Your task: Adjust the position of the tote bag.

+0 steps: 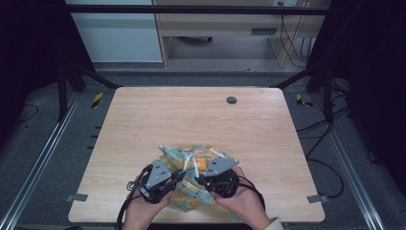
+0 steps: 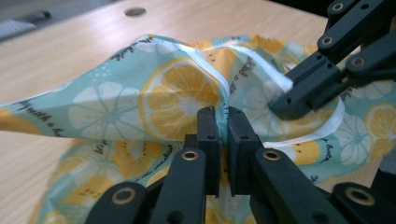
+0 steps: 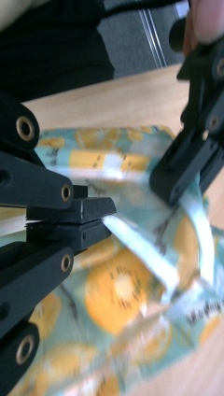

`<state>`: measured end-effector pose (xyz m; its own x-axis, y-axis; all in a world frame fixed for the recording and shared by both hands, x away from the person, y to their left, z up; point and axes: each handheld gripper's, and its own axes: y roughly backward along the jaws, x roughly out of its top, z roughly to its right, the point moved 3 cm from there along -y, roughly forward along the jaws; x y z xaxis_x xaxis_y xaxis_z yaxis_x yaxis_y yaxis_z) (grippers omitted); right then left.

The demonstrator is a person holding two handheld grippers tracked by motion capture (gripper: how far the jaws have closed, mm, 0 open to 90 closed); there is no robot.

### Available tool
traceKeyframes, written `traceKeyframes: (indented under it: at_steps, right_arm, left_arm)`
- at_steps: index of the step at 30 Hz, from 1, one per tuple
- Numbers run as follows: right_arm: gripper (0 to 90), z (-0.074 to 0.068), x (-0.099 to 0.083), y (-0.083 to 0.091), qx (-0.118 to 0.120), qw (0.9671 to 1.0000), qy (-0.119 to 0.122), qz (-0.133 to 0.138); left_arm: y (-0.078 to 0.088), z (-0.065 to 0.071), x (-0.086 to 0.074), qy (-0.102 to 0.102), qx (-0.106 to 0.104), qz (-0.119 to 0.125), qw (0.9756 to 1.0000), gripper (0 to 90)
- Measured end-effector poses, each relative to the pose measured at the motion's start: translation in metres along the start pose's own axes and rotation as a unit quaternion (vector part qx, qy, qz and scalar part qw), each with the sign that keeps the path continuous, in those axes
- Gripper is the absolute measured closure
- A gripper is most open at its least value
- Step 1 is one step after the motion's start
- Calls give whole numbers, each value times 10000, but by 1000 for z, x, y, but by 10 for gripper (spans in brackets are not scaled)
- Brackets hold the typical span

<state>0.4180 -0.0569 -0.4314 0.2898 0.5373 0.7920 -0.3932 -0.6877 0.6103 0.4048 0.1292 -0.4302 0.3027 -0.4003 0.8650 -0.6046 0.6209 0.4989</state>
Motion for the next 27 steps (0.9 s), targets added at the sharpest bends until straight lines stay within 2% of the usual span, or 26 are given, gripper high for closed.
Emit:
traceKeyframes:
  at_steps: [2,3,5,8,10,12,15,16,21,23,24,25,26,27]
  right_arm:
    - [897,1,2,2,-49,10000,-1,23]
    - [900,6,5,9,-207,9998,-5,55]
    - [900,8,6,11,-230,9997,-12,55]
    - [900,24,10,18,-492,9988,0,31]
    - [900,27,10,19,-541,9985,-7,25]
    - [900,41,7,20,-657,9978,-104,-30]
    - [900,49,3,18,-707,9973,-178,-110]
    - [900,58,-2,17,-789,9964,-277,-134]
    - [900,72,-12,19,-913,9947,-460,-130]
    - [900,78,-17,19,-975,9936,-549,-132]
    - [900,81,-21,17,-1016,9929,-598,-175]
    - [900,81,-21,17,-1016,9929,-598,-175]
    - [900,85,-26,15,-1050,9919,-674,-234]
    - [900,85,-26,15,-1050,9919,-674,-234]
  left_arm:
    - [5,-1,1,-17,78,91,9999,849]
    - [8,-2,1,-9,85,129,9999,863]
    - [14,-4,3,18,106,201,9997,868]
    - [25,-6,3,37,190,325,9993,883]
    - [27,-7,1,38,222,336,9992,884]
    - [28,-9,-1,28,263,308,9992,890]
    - [30,-14,-6,-30,411,257,9988,892]
    - [32,-16,-8,3,440,257,9987,893]
    - [35,-27,-19,156,539,175,9983,896]
    - [33,-29,-24,178,546,96,9983,896]
    - [30,-29,-31,190,507,-44,9985,897]
    - [30,-29,-31,190,507,-44,9985,896]
    - [24,-27,-38,124,417,-289,9986,896]
    - [24,-27,-38,124,417,-289,9986,896]
